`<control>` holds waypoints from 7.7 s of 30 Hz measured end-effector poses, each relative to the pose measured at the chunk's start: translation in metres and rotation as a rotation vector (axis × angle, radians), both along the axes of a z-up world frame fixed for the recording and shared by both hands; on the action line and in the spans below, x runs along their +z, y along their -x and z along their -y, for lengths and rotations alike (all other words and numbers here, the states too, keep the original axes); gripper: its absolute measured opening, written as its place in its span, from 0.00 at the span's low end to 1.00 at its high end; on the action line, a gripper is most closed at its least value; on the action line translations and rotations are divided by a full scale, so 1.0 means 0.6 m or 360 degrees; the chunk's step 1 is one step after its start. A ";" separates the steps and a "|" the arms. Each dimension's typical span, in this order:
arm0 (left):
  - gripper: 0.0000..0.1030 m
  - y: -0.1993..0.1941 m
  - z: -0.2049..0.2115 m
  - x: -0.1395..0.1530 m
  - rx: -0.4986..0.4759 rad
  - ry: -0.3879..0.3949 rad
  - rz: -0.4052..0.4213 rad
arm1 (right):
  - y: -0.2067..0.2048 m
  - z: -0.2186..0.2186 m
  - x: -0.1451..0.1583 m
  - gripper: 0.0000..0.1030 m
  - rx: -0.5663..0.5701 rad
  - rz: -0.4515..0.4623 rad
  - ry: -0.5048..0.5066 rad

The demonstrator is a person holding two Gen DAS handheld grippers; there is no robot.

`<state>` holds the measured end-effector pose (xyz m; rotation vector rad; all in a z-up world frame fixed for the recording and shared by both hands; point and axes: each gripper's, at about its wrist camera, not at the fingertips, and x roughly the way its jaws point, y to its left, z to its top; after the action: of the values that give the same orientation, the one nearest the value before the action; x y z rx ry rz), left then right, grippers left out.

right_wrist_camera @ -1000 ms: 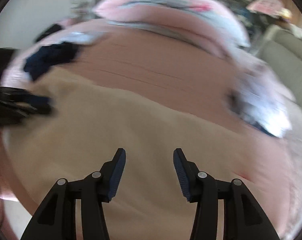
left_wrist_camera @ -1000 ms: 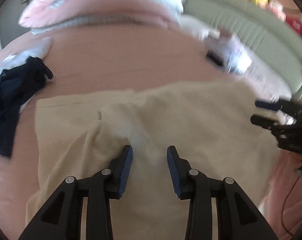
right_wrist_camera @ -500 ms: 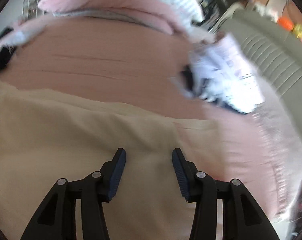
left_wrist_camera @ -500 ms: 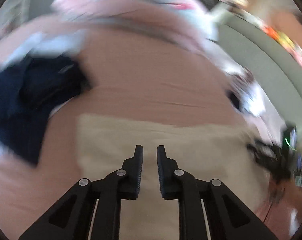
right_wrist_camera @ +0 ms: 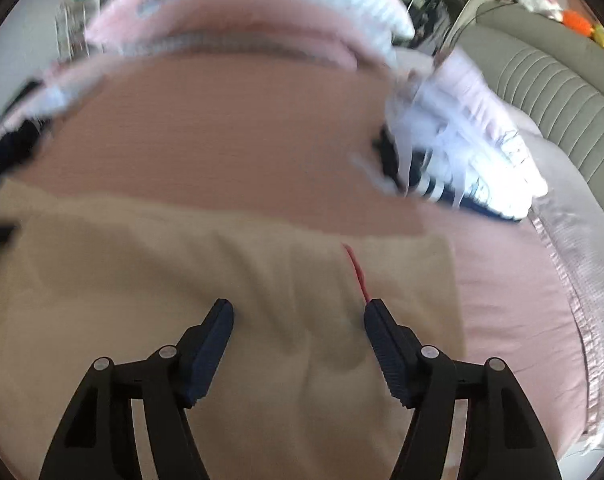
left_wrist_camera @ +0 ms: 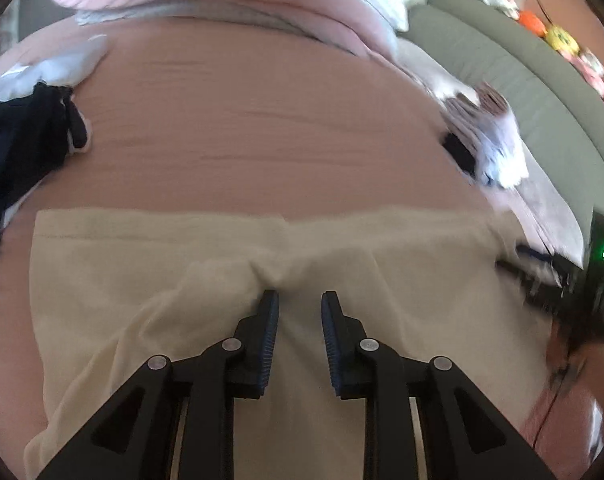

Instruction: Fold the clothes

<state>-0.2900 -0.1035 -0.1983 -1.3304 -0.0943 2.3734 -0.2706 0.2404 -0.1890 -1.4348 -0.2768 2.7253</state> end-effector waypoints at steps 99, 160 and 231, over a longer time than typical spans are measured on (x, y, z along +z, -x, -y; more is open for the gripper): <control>0.30 -0.242 -0.084 0.046 -0.0333 -0.0041 -0.0007 | -0.354 -0.167 0.052 0.64 -0.0691 0.0089 0.0939; 0.22 -0.272 0.261 0.027 0.0767 -0.0558 0.0026 | -0.300 -0.122 0.037 0.65 -0.0721 0.0302 0.0954; 0.68 -0.208 -0.110 0.049 -0.0084 -0.0677 0.0331 | -0.255 -0.036 0.099 0.52 0.0230 -0.0057 0.0805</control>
<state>-0.1651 -0.0373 -0.1689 -1.3373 -0.5819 2.0140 -0.1173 0.2617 -0.1294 -1.5083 0.3527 3.0825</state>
